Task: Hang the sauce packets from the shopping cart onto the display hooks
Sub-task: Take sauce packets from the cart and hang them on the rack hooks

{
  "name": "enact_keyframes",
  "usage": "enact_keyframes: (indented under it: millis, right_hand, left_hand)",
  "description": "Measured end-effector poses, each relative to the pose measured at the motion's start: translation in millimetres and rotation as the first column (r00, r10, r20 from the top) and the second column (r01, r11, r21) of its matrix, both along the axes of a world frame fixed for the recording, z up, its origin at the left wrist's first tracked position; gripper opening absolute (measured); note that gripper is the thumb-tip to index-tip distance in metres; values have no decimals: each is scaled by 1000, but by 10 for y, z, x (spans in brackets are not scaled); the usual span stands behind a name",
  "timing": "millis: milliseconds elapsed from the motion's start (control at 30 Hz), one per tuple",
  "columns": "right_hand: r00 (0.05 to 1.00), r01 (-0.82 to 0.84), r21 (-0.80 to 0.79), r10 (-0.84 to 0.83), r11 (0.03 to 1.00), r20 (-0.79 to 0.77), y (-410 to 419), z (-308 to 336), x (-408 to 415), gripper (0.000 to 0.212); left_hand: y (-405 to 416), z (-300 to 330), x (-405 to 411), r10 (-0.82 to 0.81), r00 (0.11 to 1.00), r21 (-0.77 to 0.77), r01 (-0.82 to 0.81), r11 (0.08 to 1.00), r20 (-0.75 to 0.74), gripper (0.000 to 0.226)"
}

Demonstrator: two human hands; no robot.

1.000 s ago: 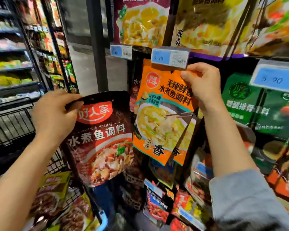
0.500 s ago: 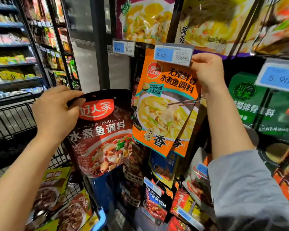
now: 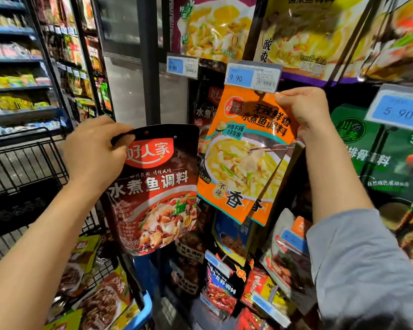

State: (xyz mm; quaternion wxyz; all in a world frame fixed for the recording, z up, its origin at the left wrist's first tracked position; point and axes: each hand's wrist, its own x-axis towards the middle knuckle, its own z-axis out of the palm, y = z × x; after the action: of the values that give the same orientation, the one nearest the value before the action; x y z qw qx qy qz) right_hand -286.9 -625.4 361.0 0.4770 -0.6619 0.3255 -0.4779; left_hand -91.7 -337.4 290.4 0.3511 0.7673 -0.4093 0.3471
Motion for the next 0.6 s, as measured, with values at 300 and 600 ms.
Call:
enact_keyframes:
  millis: [300, 600]
  right_hand:
    - [793, 385, -420, -527, 822, -306, -364, -22, 18, 25]
    - [720, 99, -968, -688, 231, -90, 199, -905, 85, 42]
  left_hand:
    - [-45, 79, -48, -22, 1000, -27, 23, 999, 22, 16]
    - [-106, -32, -51, -88, 996, 8, 88, 996, -11, 14]
